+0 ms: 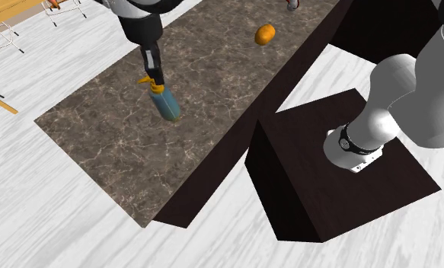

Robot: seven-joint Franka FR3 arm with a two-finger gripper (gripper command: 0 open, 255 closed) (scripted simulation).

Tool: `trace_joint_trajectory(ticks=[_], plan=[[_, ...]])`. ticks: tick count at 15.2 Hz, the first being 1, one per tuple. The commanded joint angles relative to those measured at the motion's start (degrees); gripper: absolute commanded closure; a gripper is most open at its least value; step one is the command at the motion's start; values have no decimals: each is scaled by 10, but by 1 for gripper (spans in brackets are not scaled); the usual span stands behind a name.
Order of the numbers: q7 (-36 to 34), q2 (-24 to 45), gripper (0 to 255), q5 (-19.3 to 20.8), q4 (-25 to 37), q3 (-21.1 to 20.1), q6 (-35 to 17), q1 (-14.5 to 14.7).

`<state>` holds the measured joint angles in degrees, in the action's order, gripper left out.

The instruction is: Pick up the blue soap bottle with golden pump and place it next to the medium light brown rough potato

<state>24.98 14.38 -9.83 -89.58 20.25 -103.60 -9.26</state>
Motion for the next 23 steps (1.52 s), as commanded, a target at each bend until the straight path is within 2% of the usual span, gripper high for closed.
trace_joint_trajectory(ticks=[1,13,23], plan=[[-1,0,255,0,16,1,16,-1],[-7,13,255,-3,126,3,113,-10],[-11,48,255,-16,256,4,209,-27]])
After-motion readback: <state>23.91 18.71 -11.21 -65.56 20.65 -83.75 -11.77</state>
